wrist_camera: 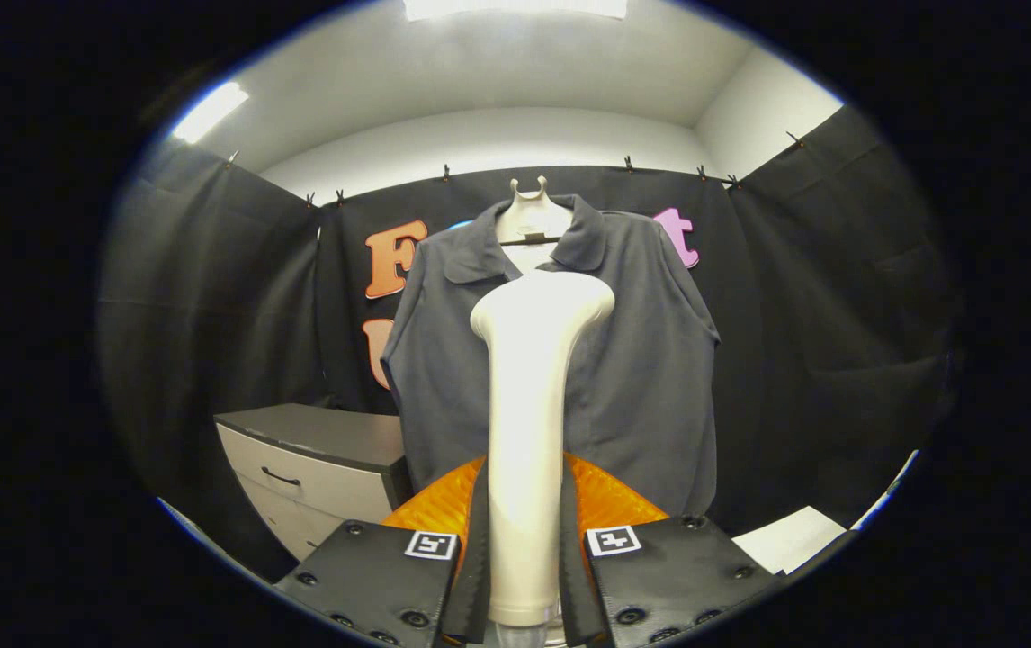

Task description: Iron the clothes twice with a garment steamer, once on the left side and once on the right side.

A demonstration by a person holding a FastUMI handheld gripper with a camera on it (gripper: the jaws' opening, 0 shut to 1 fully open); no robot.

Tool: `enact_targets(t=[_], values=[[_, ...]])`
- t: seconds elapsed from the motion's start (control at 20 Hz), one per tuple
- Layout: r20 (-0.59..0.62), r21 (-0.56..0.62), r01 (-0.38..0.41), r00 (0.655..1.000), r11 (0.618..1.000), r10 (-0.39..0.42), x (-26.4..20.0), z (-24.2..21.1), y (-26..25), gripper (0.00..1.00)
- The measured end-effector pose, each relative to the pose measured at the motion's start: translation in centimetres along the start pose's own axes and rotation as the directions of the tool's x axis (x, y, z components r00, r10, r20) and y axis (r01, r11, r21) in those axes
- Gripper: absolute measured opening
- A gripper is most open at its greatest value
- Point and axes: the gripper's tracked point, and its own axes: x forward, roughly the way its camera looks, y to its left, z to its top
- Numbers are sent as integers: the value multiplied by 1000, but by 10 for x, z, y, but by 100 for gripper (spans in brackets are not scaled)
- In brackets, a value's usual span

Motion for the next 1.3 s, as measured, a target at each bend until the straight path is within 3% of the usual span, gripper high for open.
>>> enact_targets(t=[0.45,1.3], values=[[106,-74,-21,994,997,29,-34,53,40,39],[92,-26,19,996,999,-17,-53,40,41,39]])
